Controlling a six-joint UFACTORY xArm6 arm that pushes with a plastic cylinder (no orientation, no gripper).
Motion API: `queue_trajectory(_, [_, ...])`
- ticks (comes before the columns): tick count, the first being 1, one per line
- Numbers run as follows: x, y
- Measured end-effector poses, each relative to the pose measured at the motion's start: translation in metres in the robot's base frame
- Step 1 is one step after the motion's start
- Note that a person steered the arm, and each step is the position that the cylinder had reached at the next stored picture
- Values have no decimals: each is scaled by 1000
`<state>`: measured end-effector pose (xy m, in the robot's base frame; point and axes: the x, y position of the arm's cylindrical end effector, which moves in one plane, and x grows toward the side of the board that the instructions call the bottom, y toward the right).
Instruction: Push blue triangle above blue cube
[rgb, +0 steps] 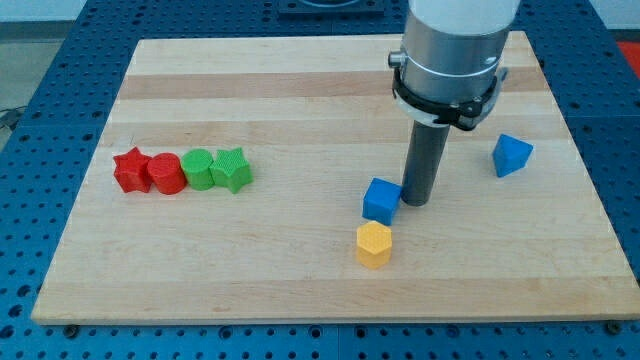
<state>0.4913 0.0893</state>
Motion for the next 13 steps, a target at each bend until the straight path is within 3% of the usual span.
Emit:
queue_trajectory(3, [0, -6])
queue_trajectory(5, [27, 94])
queue_trajectory(6, [-13, 116])
queue_trajectory(9, [-34, 129])
queue_trajectory(10, [-25, 190])
queue_trajectory(11, [-57, 187])
queue_trajectory(13, [-42, 158])
